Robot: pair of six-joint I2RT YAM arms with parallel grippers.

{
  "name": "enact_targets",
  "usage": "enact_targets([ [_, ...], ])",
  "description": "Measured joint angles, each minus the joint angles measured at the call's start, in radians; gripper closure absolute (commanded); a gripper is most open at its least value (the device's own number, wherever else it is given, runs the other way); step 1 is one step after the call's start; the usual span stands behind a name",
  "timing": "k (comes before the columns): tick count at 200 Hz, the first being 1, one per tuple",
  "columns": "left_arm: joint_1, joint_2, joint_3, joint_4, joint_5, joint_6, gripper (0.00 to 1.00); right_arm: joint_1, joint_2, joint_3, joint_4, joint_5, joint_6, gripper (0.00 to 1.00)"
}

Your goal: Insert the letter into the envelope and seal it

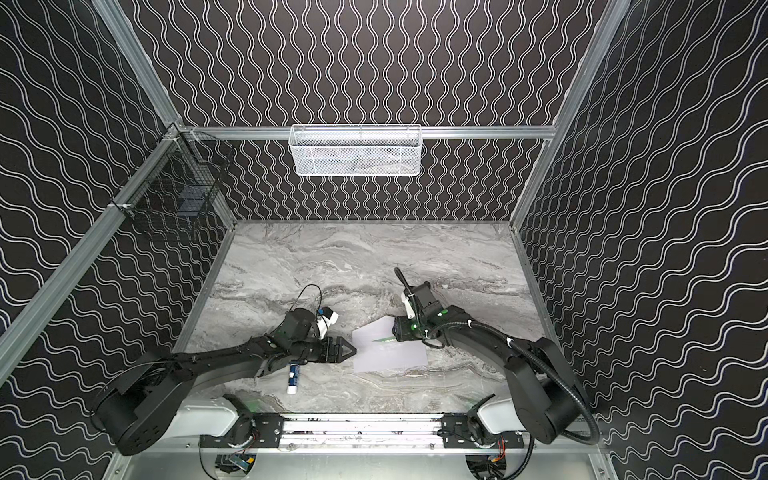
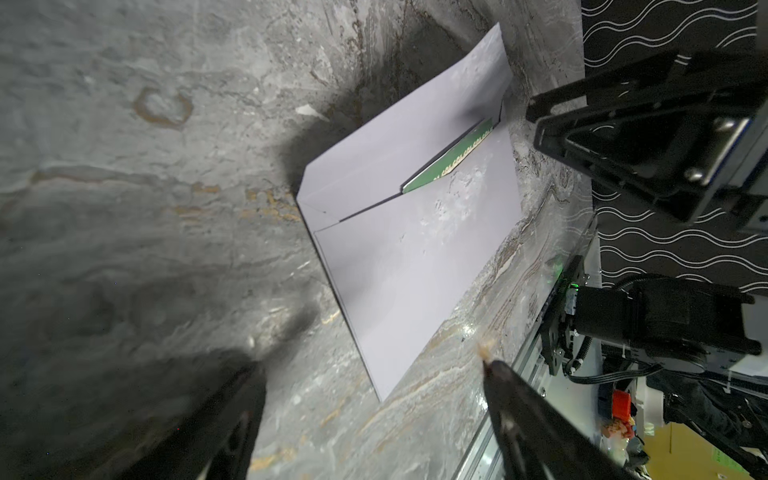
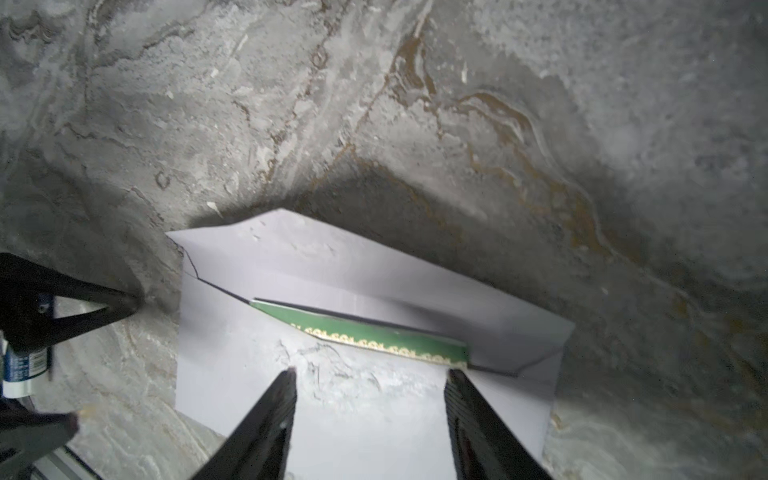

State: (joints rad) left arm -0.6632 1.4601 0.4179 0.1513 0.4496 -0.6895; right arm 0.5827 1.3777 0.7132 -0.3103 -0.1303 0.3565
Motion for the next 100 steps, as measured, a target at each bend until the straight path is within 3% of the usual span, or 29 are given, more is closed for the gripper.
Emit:
enact_targets([
  [100,0.0,-0.178,0.218,-0.491,-0.222,0.095,0.13,0.127,-0.232,-0.096,0.031,0.096,0.054,0.38],
])
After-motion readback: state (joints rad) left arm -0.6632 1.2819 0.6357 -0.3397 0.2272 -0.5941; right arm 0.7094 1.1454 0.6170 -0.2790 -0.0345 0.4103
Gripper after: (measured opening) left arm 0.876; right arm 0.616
